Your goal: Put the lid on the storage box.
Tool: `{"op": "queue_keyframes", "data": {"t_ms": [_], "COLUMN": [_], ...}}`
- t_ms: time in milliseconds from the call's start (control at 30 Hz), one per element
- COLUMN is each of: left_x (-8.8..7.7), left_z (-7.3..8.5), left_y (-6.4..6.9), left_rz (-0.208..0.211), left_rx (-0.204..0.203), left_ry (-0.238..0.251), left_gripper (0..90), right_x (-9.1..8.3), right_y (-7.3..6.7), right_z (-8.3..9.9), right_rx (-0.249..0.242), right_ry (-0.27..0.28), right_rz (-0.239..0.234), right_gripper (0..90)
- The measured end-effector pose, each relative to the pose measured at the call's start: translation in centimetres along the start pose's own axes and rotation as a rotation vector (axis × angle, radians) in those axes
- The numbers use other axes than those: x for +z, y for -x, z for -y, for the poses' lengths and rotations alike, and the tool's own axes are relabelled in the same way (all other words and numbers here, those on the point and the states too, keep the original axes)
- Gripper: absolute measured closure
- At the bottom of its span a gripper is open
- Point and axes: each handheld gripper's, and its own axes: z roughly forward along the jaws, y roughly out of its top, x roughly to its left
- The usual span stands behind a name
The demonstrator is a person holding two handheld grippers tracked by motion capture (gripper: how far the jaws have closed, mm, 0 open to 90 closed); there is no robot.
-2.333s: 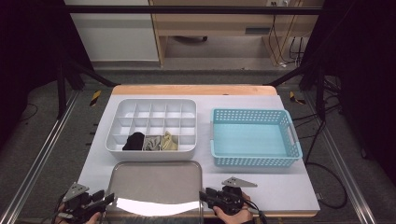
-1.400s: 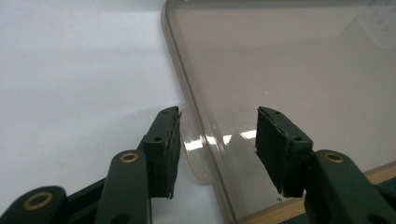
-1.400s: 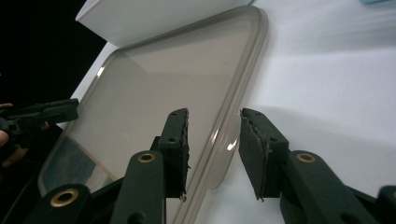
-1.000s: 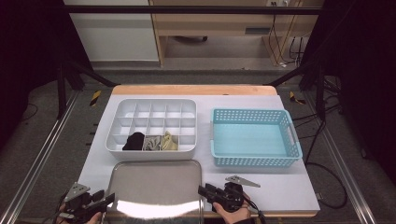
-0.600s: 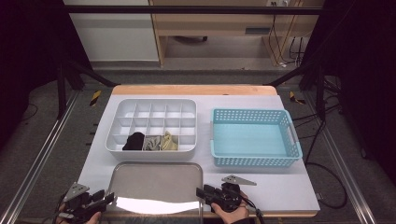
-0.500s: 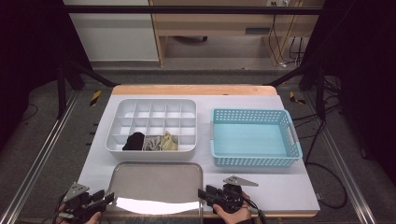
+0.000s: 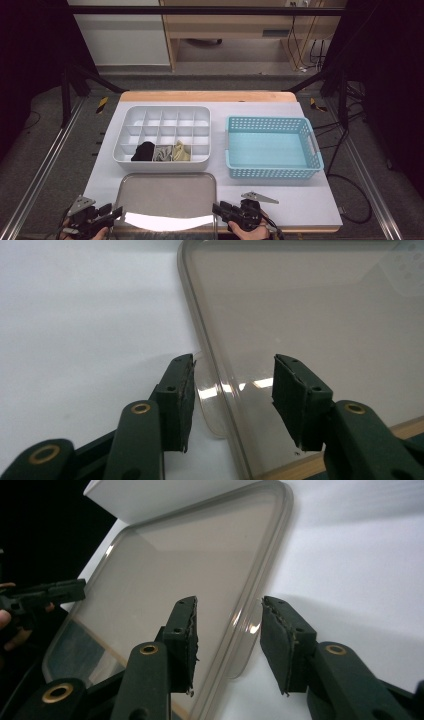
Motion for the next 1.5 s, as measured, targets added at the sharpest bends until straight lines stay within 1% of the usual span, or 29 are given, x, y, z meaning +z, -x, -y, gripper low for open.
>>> {"op": "queue_keyframes", "data": {"t_ms": [67, 100, 200, 233, 333, 433, 533, 600, 700, 767, 900, 967, 1000, 1033, 1067, 1100, 1133, 1167, 1267, 1433, 1500], "left_x": [0.00, 0.00, -0.01, -0.02, -0.03, -0.03, -0.02, -0.03, -0.02, -0.01, -0.02, -0.02, -0.02, -0.03, -0.02, -0.03, -0.02, -0.02, -0.02, -0.01, -0.01], "left_z": [0.00, 0.00, 0.01, 0.01, 0.01, 0.01, 0.01, 0.01, 0.01, 0.01, 0.01, 0.00, 0.00, 0.00, 0.01, 0.01, 0.02, 0.01, 0.01, 0.01, 0.01], "left_y": [-0.02, -0.04, -0.07, -0.10, -0.13, -0.12, -0.11, -0.12, -0.11, -0.09, -0.10, -0.13, -0.12, -0.18, -0.18, -0.18, -0.17, -0.18, -0.17, -0.19, -0.24], "left_rz": [0.002, 0.004, 0.006, 0.006, 0.008, 0.008, 0.006, 0.006, 0.005, 0.003, 0.003, 0.005, 0.009, 0.010, 0.009, 0.008, 0.008, 0.007, 0.003, 0.003, 0.009], "left_rx": [-0.002, -0.003, -0.006, -0.004, -0.006, -0.006, -0.005, -0.006, -0.006, -0.005, -0.006, -0.006, -0.006, -0.009, -0.013, -0.012, -0.012, -0.010, -0.013, -0.018, -0.023], "left_ry": [0.001, 0.001, 0.001, 0.000, -0.001, 0.000, 0.001, 0.000, 0.000, 0.000, 0.001, -0.001, 0.001, 0.001, 0.005, 0.004, 0.005, 0.003, 0.003, 0.004, 0.005], "left_gripper": [50.1, 50.1, 50.0, 50.0, 50.0, 50.0, 50.0, 50.1, 50.2, 50.3, 50.3, 50.3, 50.1, 49.6, 49.8, 50.3, 50.3, 50.4, 51.3, 51.7, 51.6], "right_x": [0.15, 0.18, 0.17, 0.10, -0.02, -0.16, -0.04, -0.01, -0.22, -0.33, -0.06, -0.07, -0.10, -0.01, 0.08, 0.17, 0.20, 0.20, 0.30, 0.40, 0.30], "right_y": [0.08, 0.07, 0.18, 0.11, 0.10, 0.07, 0.15, 0.19, 0.11, 0.11, 0.30, 0.32, 0.28, 0.17, -0.12, -0.40, -0.47, -0.37, -0.32, -0.14, -0.13], "right_z": [-0.15, -0.21, -0.28, -0.30, -0.27, -0.30, -0.40, -0.48, -0.50, -0.36, -0.19, -0.41, -0.52, -0.56, -0.52, -0.57, -0.56, -0.51, -0.26, -0.12, -0.17], "right_rx": [0.002, 0.014, 0.015, 0.025, 0.020, 0.029, 0.032, 0.030, 0.046, 0.046, 0.060, 0.060, 0.066, 0.086, 0.070, 0.043, 0.041, 0.043, 0.049, 0.069, 0.077], "right_ry": [0.009, 0.011, 0.020, 0.019, 0.028, 0.036, 0.043, 0.051, 0.060, 0.065, 0.066, 0.081, 0.083, 0.078, 0.093, 0.088, 0.081, 0.082, 0.064, 0.062, 0.070], "right_rz": [0.002, 0.000, -0.006, -0.010, -0.013, -0.021, -0.017, -0.023, -0.036, -0.042, -0.036, -0.047, -0.064, -0.111, -0.099, -0.074, -0.064, -0.068, -0.055, -0.063, -0.082], "right_gripper": [58.6, 58.4, 58.5, 58.8, 58.9, 60.5, 61.0, 61.1, 61.5, 61.3, 60.9, 62.2, 66.0, 64.2, 64.0, 63.7, 63.8, 64.5, 62.4, 61.3, 60.2]}}
